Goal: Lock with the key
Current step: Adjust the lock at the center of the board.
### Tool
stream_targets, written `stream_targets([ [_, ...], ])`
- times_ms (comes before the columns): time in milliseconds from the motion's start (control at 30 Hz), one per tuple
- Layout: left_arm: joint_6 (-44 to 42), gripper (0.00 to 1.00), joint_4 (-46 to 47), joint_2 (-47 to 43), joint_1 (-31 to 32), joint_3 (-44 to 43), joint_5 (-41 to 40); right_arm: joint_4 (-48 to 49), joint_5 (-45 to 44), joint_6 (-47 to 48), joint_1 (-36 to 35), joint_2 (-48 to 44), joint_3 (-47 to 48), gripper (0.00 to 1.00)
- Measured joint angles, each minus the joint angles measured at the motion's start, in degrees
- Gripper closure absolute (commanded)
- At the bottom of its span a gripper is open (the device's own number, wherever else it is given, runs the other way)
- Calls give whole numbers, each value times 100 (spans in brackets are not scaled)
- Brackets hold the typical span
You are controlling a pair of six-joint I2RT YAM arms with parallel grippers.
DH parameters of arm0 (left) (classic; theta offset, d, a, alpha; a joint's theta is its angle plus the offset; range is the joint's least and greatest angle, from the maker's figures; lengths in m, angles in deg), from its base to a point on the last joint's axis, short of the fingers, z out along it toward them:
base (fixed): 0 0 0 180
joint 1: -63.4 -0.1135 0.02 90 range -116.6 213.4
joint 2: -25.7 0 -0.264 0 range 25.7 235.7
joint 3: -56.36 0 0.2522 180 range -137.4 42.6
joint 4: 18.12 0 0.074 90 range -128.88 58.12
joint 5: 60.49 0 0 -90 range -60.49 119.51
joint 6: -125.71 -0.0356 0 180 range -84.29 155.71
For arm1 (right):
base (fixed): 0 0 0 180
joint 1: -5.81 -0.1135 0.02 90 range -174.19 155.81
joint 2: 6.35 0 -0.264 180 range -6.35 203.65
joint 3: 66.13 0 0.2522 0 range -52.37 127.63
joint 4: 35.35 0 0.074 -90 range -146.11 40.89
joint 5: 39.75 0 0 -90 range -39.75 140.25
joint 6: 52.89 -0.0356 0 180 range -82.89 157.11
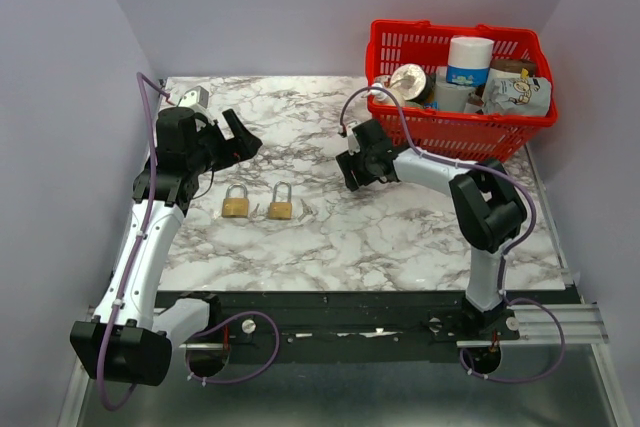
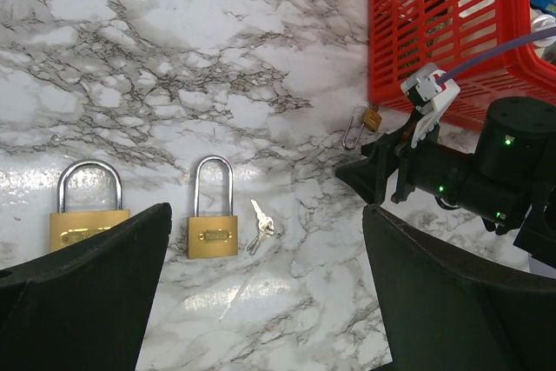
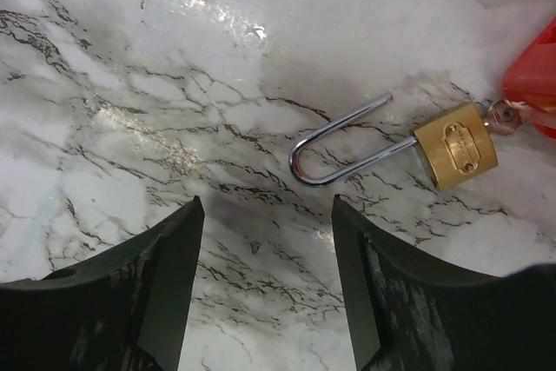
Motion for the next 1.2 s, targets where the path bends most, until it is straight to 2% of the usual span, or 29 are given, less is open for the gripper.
stream_targets([
  [833,0,1,46,0,-79,85,48,-146,245,142,-2,474,601,31],
  [967,-2,1,44,0,-114,85,52,-144,308,98,-2,518,603,35],
  [1033,-2,1,44,0,-129,85,55,-144,398,74,4,518,603,41],
  [1200,-4,1,44,0,-146,85,70,-109,887,-46,24,348,337,46],
])
